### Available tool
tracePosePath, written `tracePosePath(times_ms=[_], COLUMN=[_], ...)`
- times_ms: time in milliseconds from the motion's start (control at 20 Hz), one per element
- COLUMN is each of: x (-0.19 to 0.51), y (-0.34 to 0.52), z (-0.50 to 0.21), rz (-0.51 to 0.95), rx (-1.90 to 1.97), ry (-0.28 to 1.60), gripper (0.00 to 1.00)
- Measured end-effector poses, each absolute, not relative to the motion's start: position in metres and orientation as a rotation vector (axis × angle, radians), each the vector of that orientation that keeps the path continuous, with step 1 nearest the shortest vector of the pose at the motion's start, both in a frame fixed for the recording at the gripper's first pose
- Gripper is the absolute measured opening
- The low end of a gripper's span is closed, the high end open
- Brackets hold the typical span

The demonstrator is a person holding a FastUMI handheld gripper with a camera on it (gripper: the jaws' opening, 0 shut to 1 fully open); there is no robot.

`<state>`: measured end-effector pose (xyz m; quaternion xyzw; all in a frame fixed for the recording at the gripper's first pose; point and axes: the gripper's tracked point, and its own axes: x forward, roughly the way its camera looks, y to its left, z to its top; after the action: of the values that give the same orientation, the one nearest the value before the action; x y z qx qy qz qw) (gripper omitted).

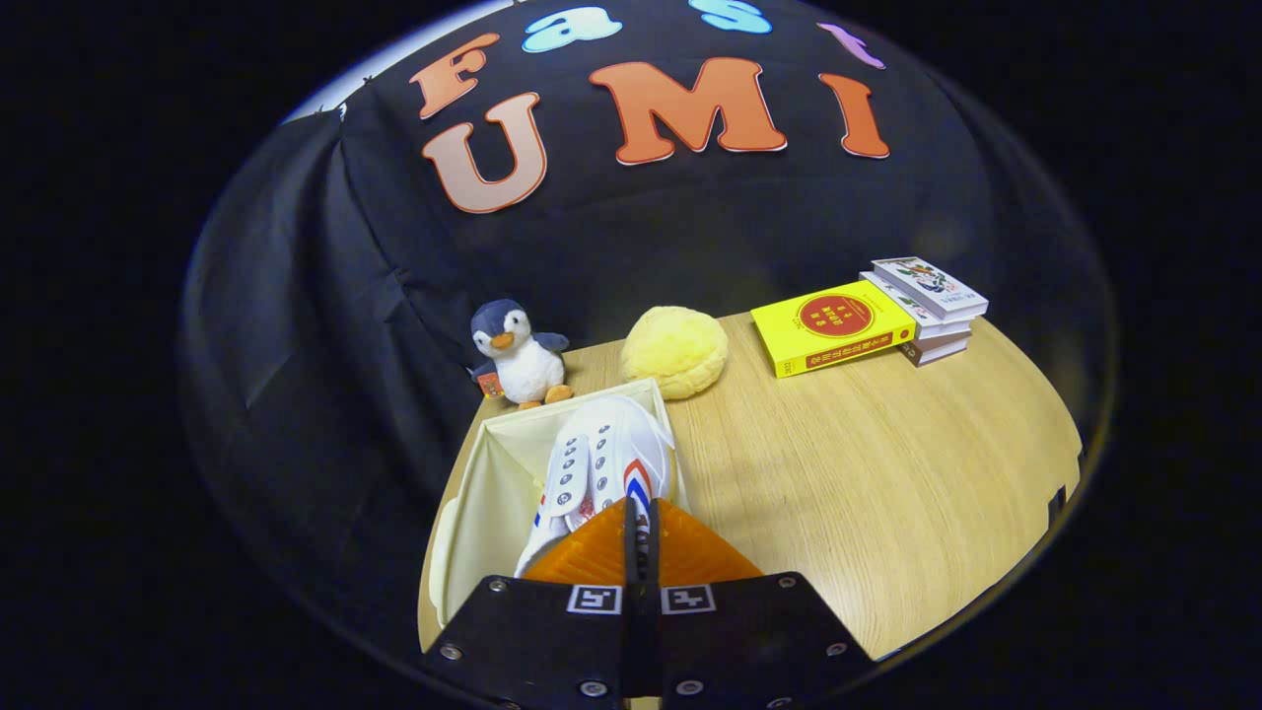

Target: Open the storage box then place both shoes into the box .Put the left shoe in first, then the right shoe, with the right side of both shoes facing outward in a uniform manner.

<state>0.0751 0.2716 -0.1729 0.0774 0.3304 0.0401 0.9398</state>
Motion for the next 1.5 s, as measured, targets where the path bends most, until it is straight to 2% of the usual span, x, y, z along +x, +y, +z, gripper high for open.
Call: tracePosePath(times_ms=[300, 500, 550, 600, 650, 700, 750, 850, 1050, 1150, 1400, 1500], x=[0.081, 0.076, 0.075, 0.072, 0.072, 0.069, 0.069, 0.068, 0.04, 0.02, -0.001, -0.021], y=[0.271, 0.252, 0.247, 0.242, 0.236, 0.228, 0.219, 0.206, 0.205, 0.224, 0.232, 0.238], z=[-0.166, -0.161, -0.159, -0.155, -0.15, -0.144, -0.137, -0.129, -0.145, -0.15, -0.14, -0.158], rz=[0.093, 0.071, 0.07, 0.069, 0.066, 0.06, 0.05, 0.04, 0.094, 0.172, 0.204, 0.243], rx=[0.147, 0.179, 0.175, 0.172, 0.164, 0.152, 0.14, 0.121, 0.055, 0.042, -0.024, -0.069], ry=[0.662, 0.671, 0.665, 0.658, 0.649, 0.636, 0.616, 0.587, 0.637, 0.646, 0.605, 0.679], gripper=[0.02, 0.26, 0.4, 0.49, 0.67, 0.75, 0.89, 0.99, 0.98, 0.98, 0.98, 0.96])
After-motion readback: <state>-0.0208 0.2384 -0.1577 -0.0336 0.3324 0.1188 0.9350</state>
